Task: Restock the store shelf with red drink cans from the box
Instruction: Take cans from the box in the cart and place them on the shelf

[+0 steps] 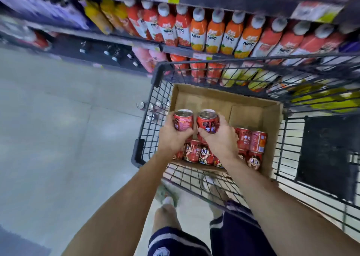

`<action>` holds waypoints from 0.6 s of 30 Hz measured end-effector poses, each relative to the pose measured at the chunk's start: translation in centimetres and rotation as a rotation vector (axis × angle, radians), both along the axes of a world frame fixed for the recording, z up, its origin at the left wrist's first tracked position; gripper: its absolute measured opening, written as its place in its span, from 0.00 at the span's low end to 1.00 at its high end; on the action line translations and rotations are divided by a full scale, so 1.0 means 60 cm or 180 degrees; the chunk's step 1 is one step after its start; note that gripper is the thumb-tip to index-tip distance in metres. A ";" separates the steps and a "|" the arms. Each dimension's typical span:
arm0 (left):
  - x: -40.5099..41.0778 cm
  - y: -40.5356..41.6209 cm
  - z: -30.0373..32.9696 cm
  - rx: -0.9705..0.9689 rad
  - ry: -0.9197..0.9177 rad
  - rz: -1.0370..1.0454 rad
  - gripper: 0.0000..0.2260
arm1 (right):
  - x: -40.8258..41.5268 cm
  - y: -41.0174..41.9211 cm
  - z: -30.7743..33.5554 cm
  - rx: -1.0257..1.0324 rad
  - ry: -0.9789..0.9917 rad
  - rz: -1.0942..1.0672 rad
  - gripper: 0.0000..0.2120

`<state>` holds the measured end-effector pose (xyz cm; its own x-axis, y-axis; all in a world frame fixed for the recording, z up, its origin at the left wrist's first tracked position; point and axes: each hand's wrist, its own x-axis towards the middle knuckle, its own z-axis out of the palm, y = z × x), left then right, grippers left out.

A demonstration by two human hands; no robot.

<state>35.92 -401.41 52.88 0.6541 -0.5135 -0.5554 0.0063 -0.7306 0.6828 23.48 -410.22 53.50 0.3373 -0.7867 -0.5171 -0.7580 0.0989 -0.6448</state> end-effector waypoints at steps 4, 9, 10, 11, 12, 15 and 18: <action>0.034 0.056 0.059 -0.0281 -0.0296 0.0075 0.26 | 0.047 0.038 0.060 -0.0011 -0.0275 0.0127 0.31; 0.108 0.128 0.152 -0.0504 -0.0677 0.0080 0.28 | 0.128 0.085 0.141 -0.0402 -0.0627 0.0241 0.27; 0.127 0.143 0.169 -0.0562 -0.0695 0.0101 0.26 | 0.146 0.096 0.158 -0.0542 -0.0721 0.0250 0.27; 0.148 0.159 0.185 -0.0662 -0.0701 0.0124 0.25 | 0.164 0.108 0.177 -0.0658 -0.0795 0.0267 0.27; 0.168 0.175 0.199 -0.0769 -0.0679 0.0165 0.23 | 0.182 0.121 0.194 -0.0748 -0.0830 0.0287 0.27; 0.230 0.227 0.247 -0.0983 -0.0734 0.0224 0.24 | 0.232 0.169 0.241 -0.0918 -0.0957 0.0358 0.26; 0.290 0.278 0.295 -0.1216 -0.0841 0.0246 0.26 | 0.282 0.223 0.278 -0.1024 -0.1013 0.0426 0.28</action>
<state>53.33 -384.75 70.59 0.7920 -0.5928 -0.1456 -0.1593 -0.4309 0.8882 40.38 -396.84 70.19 0.5490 -0.8287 -0.1087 -0.5101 -0.2291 -0.8291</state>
